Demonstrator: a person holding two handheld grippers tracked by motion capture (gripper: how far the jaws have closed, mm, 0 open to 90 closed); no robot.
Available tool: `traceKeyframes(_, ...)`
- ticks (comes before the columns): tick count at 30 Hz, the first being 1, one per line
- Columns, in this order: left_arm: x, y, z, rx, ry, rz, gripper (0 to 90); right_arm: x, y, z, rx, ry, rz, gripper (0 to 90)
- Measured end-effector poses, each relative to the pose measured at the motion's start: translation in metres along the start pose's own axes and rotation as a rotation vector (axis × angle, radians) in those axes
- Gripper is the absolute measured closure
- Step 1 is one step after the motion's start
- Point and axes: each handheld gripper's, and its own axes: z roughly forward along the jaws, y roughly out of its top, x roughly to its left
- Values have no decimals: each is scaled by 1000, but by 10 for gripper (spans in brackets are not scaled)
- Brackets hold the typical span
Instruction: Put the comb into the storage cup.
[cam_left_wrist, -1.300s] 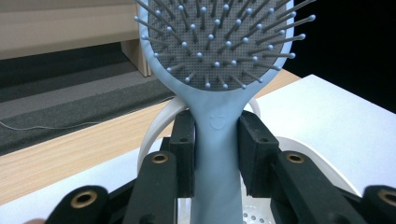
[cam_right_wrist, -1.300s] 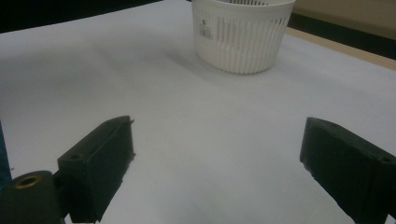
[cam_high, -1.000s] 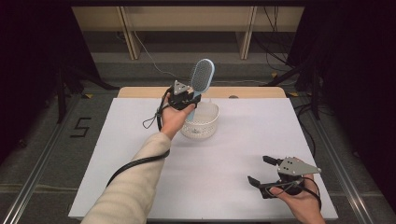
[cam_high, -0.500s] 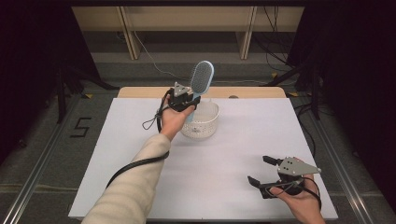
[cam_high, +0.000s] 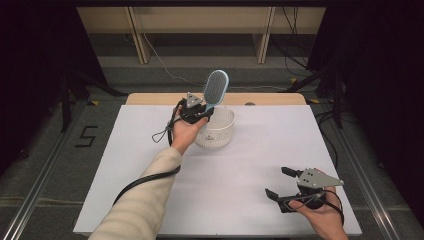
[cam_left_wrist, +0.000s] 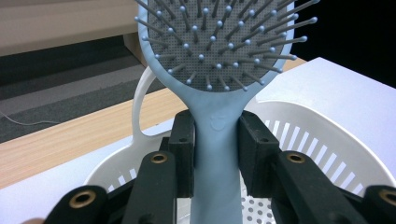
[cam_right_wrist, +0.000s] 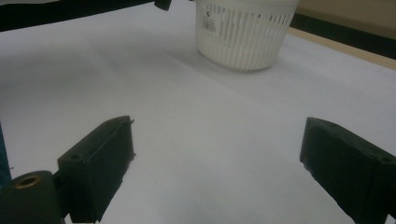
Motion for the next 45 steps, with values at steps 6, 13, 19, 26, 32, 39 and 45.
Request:
traceKeyframes(6, -1, 0, -1, 10, -6, 6, 674, 0, 0, 0, 1, 0, -1, 103)
traceKeyframes(13, -6, 0, -2, 46, 10, 52, 563, 0, 0, 0, 0, 0, -1, 104)
traceKeyframes(19, -12, 2, -3, 87, -3, 66, 335, 0, 0, 0, 3, 1, -2, 104)
traceKeyframes(26, -19, 13, -10, 137, -3, 133, 171, 0, 0, 0, 2, 0, -3, 104)
traceKeyframes(32, -23, 17, -16, 153, -14, 177, 105, 0, 0, 0, 3, -1, -3, 103)
traceKeyframes(39, -25, 18, -23, 154, -16, 200, 63, 1, 0, 0, 4, -2, -3, 103)
traceKeyframes(45, -24, 17, -28, 155, -18, 211, 49, 1, 0, 0, 4, -1, -4, 103)
